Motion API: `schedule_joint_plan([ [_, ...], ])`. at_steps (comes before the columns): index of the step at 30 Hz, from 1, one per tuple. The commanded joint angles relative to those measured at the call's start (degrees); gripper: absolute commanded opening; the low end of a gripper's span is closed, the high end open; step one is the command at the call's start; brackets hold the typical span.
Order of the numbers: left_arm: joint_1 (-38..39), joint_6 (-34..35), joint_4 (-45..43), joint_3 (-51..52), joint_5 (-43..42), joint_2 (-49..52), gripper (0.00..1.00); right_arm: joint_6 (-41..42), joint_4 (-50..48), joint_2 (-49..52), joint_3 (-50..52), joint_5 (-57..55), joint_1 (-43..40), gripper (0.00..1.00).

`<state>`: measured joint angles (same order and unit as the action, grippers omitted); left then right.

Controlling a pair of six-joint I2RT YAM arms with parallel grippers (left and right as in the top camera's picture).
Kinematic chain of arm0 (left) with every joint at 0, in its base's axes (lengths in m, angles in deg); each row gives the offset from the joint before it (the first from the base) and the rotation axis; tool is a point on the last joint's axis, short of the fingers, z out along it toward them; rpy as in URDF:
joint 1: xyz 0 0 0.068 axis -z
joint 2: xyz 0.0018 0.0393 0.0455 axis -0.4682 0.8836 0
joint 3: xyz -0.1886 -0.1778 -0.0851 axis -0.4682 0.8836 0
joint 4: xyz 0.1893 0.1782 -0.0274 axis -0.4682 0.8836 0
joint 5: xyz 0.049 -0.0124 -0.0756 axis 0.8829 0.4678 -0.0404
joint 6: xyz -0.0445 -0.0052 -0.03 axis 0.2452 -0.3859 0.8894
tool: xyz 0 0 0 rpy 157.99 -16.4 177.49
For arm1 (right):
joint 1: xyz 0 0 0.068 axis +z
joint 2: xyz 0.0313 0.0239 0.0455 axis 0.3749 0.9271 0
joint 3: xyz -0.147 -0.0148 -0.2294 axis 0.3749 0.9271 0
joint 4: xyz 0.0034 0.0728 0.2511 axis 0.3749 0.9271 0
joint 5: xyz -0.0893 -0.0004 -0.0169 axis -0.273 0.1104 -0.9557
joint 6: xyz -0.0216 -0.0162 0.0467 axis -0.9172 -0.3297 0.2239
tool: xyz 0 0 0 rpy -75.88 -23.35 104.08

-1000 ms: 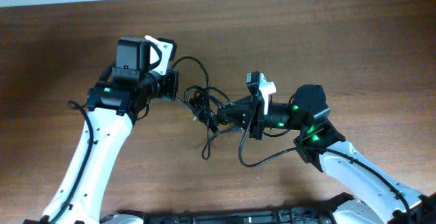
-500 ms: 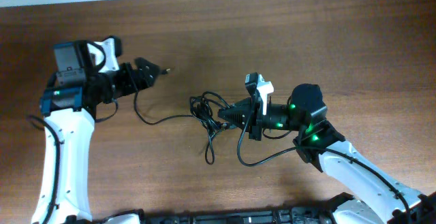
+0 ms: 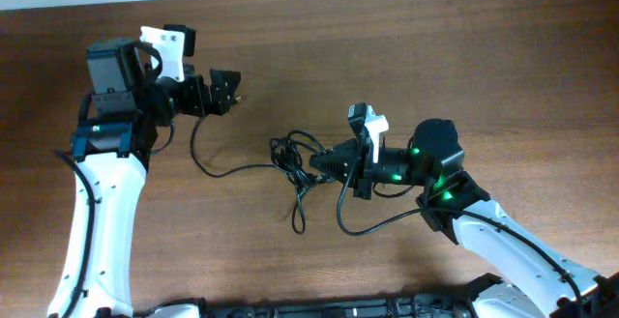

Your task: Untangle cables

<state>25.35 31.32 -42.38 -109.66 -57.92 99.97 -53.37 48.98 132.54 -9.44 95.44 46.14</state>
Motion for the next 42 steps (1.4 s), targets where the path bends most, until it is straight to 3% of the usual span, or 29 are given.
schedule_joint_plan([
  [1, 0.24, 3.74, -0.31, -0.81, 0.22, -0.61, 0.99, 0.55, -1.01, -0.46, -0.46, -0.11, 0.24, 0.04],
  [3, 0.24, 3.3, 3.5, -0.81, 0.2, -0.61, 0.99, 0.48, -8.59, -0.46, -0.46, -0.13, 0.24, 0.04],
  [4, 0.24, 0.04, 6.14, -0.81, -0.11, -0.61, 0.9, 0.48, -12.61, -0.46, -0.46, -0.13, 0.24, 0.04],
  [5, 0.22, -2.95, 7.96, -0.81, -4.0, -0.61, 0.73, 0.22, -15.34, -0.46, -0.46, -0.57, 0.24, 0.04],
  [7, 0.24, -15.26, 13.88, -0.74, -17.16, -0.61, 0.82, -1.11, -17.2, -0.46, -0.46, -3.78, 0.24, 0.04],
  [8, 0.22, -18.62, 15.85, -0.66, -17.22, -0.61, 0.82, -2.78, -17.16, -0.44, -0.46, -3.78, 0.24, 0.04],
  [11, 0.24, -20.9, 16.48, -0.44, -17.27, -0.44, 0.88, -2.69, -17.16, -0.44, -0.46, -3.72, 0.24, 0.04],
  [15, 0.24, -26.23, 20.55, -0.42, -17.18, -0.39, 0.86, -2.05, -17.22, -0.46, -0.46, -2.84, 0.24, 0.04],
  [17, 0.24, -26.18, 20.61, -0.22, -15.5, -0.31, 0.84, -2.05, -18.47, -0.46, -0.46, -2.89, 0.24, 0.04],
  [21, 0.94, -11.26, 21.97, 0.52, -11.82, 4.81, 0.84, -2.08, -20.37, -0.46, -0.46, -2.93, 0.24, 0.04],
  [24, 4.61, -11.04, 21.42, 0.52, -11.85, 8.52, 0.84, -2.08, -19.76, -0.46, -0.46, -2.93, 0.24, 0.04],
  [25, 4.76, -10.38, 21.2, 0.52, -11.87, 8.5, 0.77, -2.1, -19.02, -0.44, -0.46, -2.95, 0.24, 0.04],
  [27, 4.46, -7.23, 21.2, 0.52, -11.8, 8.48, 0.74, -2.1, -16.81, -0.44, -0.46, -2.95, 0.24, 0.04],
  [36, 3.69, -9.05, 25.18, 0.52, -13.97, 6.99, 0.77, -2.08, -16.48, -0.44, -0.46, -3.13, 0.24, 0.04],
  [41, 8.02, -9.44, 25.0, 0.52, -13.81, 6.99, 0.78, -2.08, -16.48, -0.44, -0.46, -3.1, 0.24, 0.04],
  [42, 8.94, -8.85, 24.63, 0.52, -11.32, 6.99, 0.73, -2.05, -16.48, -0.44, -0.46, -3.1, 0.24, 0.04],
])
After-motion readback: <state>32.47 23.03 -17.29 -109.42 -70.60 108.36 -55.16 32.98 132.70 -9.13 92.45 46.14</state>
